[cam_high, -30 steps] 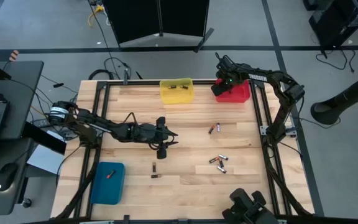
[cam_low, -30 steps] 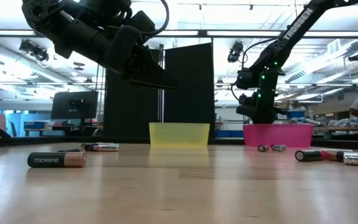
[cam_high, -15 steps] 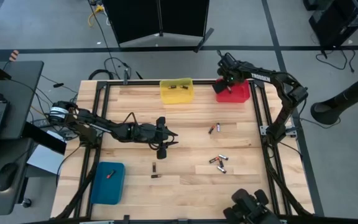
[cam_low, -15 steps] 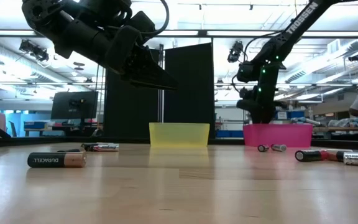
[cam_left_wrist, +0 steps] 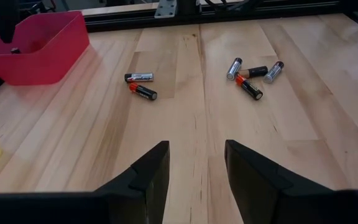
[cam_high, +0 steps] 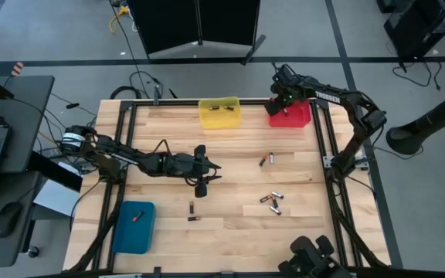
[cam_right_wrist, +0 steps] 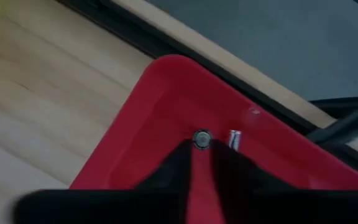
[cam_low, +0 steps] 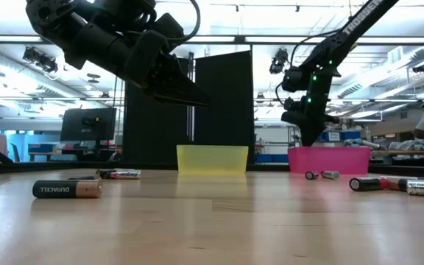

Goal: Sort batteries
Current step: Put the black-brown battery into the yellow bin

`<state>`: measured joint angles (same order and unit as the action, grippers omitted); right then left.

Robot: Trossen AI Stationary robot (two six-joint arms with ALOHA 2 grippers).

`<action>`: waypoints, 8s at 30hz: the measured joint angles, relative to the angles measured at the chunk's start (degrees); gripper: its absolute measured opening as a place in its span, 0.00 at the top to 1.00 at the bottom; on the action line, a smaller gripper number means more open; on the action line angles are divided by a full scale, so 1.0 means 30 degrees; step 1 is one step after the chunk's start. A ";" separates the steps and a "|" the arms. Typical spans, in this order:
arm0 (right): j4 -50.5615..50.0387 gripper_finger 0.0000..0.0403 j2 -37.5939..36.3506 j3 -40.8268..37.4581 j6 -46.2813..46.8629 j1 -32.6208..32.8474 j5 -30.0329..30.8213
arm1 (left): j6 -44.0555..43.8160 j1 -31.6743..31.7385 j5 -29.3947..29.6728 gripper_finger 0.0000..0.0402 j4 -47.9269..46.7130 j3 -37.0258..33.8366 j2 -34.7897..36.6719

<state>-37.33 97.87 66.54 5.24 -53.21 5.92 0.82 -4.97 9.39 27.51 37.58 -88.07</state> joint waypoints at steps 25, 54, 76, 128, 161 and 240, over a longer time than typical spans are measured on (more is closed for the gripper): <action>0.0132 0.98 0.0486 -0.0007 -0.0119 -0.0929 -0.0666 | 0.0044 0.0000 0.0015 0.59 -0.0175 0.0000 0.0000; 0.1577 0.98 0.0020 -0.0801 -0.1042 -0.0664 -0.2344 | 0.0047 0.0000 0.0022 0.59 -0.0153 0.0000 0.0000; 0.2742 0.98 -0.0557 -0.2113 -0.0818 0.0446 -0.2767 | -0.0846 -0.0007 0.0057 0.65 -0.4751 0.0044 0.2499; 0.6373 0.98 -1.2978 -0.9245 0.5426 1.5524 0.4664 | -0.2777 -0.3069 -0.4350 0.96 -1.4571 0.0044 0.2506; 0.7968 0.98 -1.2963 -1.1280 0.6214 1.6232 0.5170 | 0.8999 -0.4058 -0.5986 0.58 -1.0418 0.0044 0.0674; 1.0561 0.98 -1.2963 -1.1395 0.5047 1.6254 0.4492 | 0.8160 1.4659 -0.7112 0.77 -2.3669 2.2950 -1.3449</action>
<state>-5.65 58.98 32.36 20.38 -4.45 19.40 25.30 39.00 -11.95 -43.50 106.43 -128.42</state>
